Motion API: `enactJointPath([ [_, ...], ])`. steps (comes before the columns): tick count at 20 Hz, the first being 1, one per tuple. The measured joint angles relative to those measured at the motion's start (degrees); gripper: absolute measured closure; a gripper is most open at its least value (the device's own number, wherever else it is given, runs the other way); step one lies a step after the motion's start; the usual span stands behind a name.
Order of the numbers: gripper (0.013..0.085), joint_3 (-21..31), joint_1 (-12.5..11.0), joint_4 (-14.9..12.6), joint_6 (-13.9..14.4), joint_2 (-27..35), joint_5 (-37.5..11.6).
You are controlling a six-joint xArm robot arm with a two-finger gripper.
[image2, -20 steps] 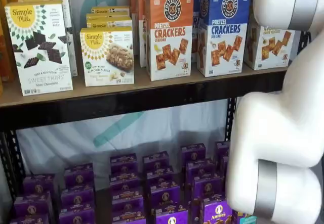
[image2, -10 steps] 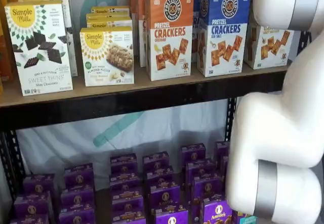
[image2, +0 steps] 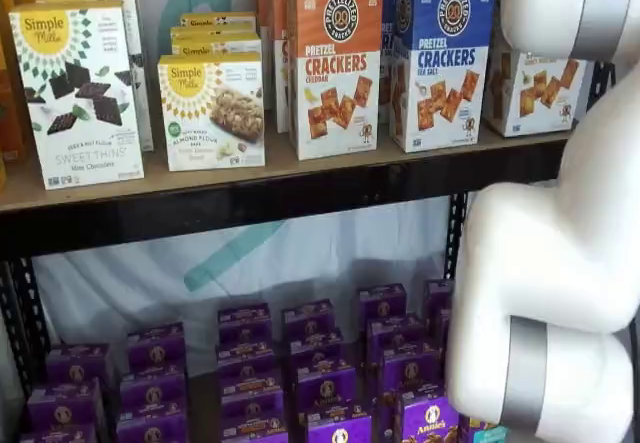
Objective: Retrieve the yellow and white box located on the top shelf, the sixth one from the left
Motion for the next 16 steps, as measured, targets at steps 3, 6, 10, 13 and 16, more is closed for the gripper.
enactJointPath([
  [3,0.037,0.37,-0.64,0.31,-0.4,-1.13,1.1],
  [6,0.037,2.2,-1.17,0.41,-0.89,-3.28,1.32],
  [10,0.037,4.89,-2.07,0.64,-1.59,-6.5,2.22],
  [13,0.037,6.65,-2.99,1.09,-2.18,-8.82,3.52],
  [16,0.037,7.44,-3.78,1.65,-2.53,-10.38,5.15],
])
